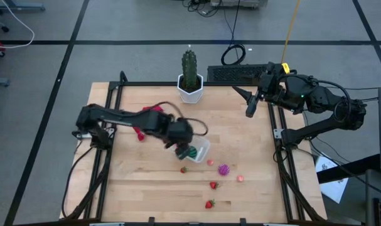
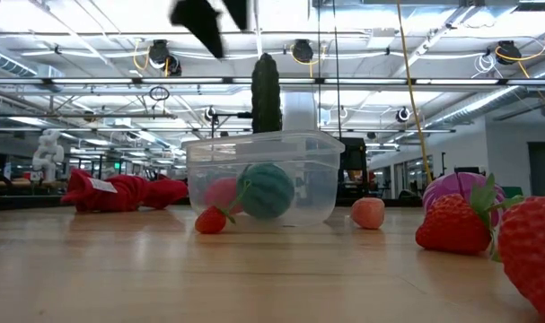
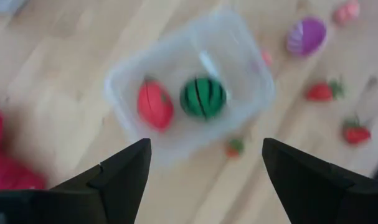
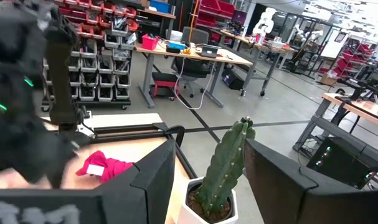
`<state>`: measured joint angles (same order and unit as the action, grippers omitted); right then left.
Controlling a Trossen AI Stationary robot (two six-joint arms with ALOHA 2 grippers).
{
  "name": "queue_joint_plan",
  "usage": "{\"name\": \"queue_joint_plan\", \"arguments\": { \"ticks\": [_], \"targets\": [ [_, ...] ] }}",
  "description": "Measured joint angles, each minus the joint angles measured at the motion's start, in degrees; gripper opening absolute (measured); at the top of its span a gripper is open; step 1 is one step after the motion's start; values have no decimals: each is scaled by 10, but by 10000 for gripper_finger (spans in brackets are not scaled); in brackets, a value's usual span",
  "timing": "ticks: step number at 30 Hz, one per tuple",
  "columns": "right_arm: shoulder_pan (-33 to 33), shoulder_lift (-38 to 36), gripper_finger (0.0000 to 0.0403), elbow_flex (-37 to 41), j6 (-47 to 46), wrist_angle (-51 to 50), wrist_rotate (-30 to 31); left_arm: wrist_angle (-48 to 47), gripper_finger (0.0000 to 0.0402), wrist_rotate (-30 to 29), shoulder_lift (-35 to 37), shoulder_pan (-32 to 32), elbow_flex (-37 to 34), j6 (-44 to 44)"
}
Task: Pick and placing Produce into tupperware
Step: Put the purple onion into the transparent container
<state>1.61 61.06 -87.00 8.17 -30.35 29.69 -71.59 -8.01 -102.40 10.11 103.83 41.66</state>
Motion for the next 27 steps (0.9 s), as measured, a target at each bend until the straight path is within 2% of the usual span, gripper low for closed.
{"name": "queue_joint_plan", "arguments": {
  "ticks": [4, 8, 12, 15, 18, 21, 27],
  "targets": [
    [0, 0, 183, 0, -28, -23, -9, -104, 316, -48, 18, 70, -3, 101],
    [0, 0, 183, 0, -59, -69, -92, -166, 312, -88, 18, 143, -27, 223],
    [2, 1, 183, 22, -93, -72, -186, -107, 311, -64, 17, 197, -83, 279],
    [19, 2, 183, 56, -110, -72, -223, -40, 314, -41, 17, 220, -131, 313],
    [48, 2, 183, 103, -126, -72, -242, 7, 317, -38, 17, 236, -172, 355],
    [88, 2, 183, 151, -131, -68, -245, 15, 315, -27, 17, 244, -201, 383],
    [161, 2, 183, 223, -143, 24, -245, 14, 315, -3, 17, 246, -238, 395]
  ]
}}
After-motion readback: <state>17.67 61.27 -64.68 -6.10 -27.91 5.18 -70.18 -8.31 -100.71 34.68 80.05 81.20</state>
